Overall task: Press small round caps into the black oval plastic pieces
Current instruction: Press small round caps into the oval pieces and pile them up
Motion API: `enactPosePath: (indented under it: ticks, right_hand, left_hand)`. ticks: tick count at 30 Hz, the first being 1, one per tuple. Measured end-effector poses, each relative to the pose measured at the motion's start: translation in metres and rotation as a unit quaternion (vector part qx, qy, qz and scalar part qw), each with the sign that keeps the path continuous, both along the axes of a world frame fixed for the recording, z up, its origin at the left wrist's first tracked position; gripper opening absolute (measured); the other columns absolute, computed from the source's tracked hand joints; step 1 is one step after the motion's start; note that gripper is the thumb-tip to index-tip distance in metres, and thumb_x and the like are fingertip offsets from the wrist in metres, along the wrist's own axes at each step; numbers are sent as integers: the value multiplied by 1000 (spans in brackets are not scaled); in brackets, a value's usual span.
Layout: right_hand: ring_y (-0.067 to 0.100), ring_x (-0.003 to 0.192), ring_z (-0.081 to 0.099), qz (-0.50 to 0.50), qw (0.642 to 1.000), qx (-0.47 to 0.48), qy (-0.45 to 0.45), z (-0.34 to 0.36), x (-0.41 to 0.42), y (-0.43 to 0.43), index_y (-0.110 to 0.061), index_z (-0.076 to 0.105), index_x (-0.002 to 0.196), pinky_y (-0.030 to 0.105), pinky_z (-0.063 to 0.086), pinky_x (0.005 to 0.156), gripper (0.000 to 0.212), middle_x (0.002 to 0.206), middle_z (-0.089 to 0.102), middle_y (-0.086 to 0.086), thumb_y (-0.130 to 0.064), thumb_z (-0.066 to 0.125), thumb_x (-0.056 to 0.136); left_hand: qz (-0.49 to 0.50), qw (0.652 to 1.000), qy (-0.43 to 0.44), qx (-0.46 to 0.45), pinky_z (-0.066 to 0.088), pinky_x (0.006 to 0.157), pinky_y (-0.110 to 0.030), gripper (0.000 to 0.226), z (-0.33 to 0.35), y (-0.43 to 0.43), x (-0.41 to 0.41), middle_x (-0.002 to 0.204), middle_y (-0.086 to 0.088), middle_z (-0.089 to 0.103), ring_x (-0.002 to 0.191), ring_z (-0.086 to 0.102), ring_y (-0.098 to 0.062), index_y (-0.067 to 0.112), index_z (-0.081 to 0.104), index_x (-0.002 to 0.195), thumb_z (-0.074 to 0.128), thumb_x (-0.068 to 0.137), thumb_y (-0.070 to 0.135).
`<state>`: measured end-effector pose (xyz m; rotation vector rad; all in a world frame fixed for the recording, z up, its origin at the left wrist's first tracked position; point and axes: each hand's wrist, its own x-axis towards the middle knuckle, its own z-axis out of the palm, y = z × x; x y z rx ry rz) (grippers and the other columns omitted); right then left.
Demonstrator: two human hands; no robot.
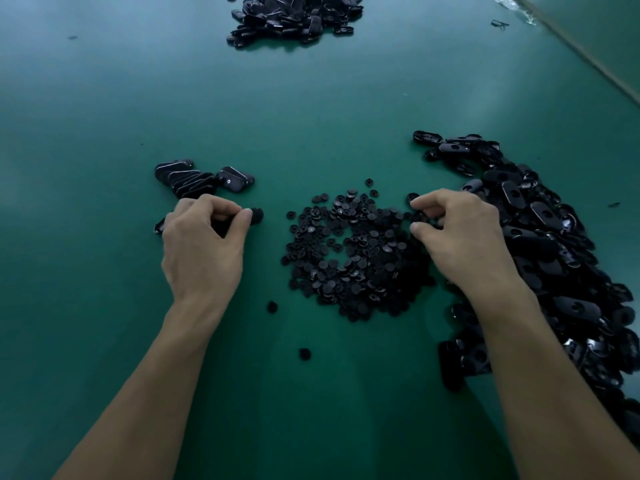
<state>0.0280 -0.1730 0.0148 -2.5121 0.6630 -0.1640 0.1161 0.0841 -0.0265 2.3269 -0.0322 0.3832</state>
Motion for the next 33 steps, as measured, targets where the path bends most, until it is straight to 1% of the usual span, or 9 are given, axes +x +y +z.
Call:
enactPosePath:
  ticks: [3,5,10,14,16,19,24,29,33]
  right_hand:
    - [2,78,56,-7,999,32,-19,0,0,-3,-18,70,119,1,38,71,30,89,59,-11,-14,73,90]
    - [-5,75,56,-9,998,56,-29,0,0,-6,-19,72,116,-2,38,63,26,85,60,-15,-16,74,90]
    - [-9,74,63,2,992,93,-89,3,-1,-5,-24,75,96,2,42,59,11,76,66,-19,-33,70,92]
    - [-2,62,61,69,971,188,-132,7,1,12,-31,73,90,9,45,58,4,68,66,-13,-35,73,89]
    - [6,59,57,104,953,246,-140,7,2,25,-31,75,91,18,46,58,2,68,66,-6,-31,74,89]
    - [7,61,64,153,915,341,-151,9,3,45,-25,75,94,21,51,60,6,69,71,0,-21,73,91]
    - [15,82,74,226,864,433,-122,11,-2,58,-20,74,104,22,57,74,19,89,77,1,-25,75,85]
    - [12,75,71,201,888,392,-133,7,0,56,-22,74,103,16,52,68,15,86,76,-1,-12,66,94]
    - [13,76,73,170,885,411,-140,4,1,57,-23,71,97,18,53,67,16,86,76,-1,-10,74,87]
  left_hand:
    - [22,1000,5,16,31,54,-23,10,-1,2,2,102,12,45,97,56,-14,30,62,91,71,90,34]
    - [24,999,3,22,27,54,-20,11,-4,3,2,104,13,40,94,50,-8,31,60,95,70,91,29]
    - [8,999,-39,-24,33,62,-12,9,0,-1,0,103,10,45,81,47,3,25,61,103,63,95,28]
    - [-124,983,-102,-93,42,57,-11,9,10,-20,-17,69,13,58,59,57,-1,24,63,90,64,95,31]
    - [-199,966,-57,-157,44,47,-14,10,13,-29,-27,60,11,63,48,60,-6,32,63,86,63,94,38]
    - [-267,931,37,-245,40,39,-15,12,14,-36,-36,64,5,71,35,55,-8,33,67,90,60,93,42]
    - [-327,883,101,-323,39,40,-15,19,13,-33,-33,58,8,66,37,53,-7,20,68,97,58,94,35]
    - [-335,869,135,-338,46,45,-17,15,12,-29,-31,66,6,69,53,62,-4,18,68,90,70,85,32]
    - [-337,862,147,-348,52,51,-19,21,10,-29,-30,75,-1,71,65,66,-8,17,67,92,77,79,31]
